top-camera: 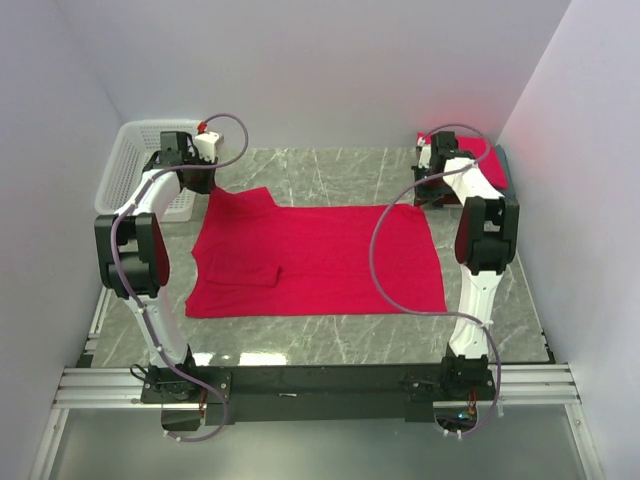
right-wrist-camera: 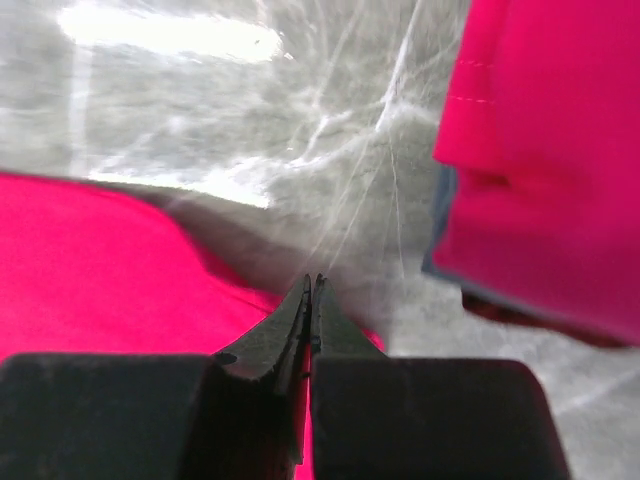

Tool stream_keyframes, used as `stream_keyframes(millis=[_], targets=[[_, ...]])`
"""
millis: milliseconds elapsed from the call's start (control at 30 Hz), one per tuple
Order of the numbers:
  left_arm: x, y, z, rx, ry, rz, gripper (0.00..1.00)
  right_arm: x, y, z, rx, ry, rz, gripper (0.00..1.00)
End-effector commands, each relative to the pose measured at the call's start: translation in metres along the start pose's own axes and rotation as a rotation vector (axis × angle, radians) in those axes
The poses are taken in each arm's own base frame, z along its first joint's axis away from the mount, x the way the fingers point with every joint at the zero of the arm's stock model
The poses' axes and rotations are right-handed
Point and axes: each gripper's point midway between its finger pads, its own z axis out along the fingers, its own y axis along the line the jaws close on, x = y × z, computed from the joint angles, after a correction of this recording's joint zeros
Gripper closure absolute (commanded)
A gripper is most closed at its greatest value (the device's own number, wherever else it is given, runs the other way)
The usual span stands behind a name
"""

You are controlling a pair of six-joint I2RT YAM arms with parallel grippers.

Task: Fold and stack the t-shirts
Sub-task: Fold the tshirt

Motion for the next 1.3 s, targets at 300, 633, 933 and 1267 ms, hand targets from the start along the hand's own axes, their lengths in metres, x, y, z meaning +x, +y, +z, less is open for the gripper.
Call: stream_keyframes(millis=[300,633,933,1267], targets=[[-0.039,-0.003,-0.041,-0.01,-0.123,0.065,1.0,-0.042,-0.001,-0.071,-0.003,-0.187,-0.035,1.0],[-0.01,-0.004,-0.069,0.007,-0.083,0.094,1.0,-0.023,-0.01,-0.083,-0.001,-0.167,-0.043,1.0],[0.02,-0.013,-0.084,0.025,-0.048,0.142,0.99,-0.001,-0.008,-0.092,-0.027,-0.148,-0.049,1.0],[0.052,-0.023,-0.104,0.023,-0.001,0.198,1.0,0.038,-0.007,-0.096,-0.027,-0.104,-0.069,1.0]])
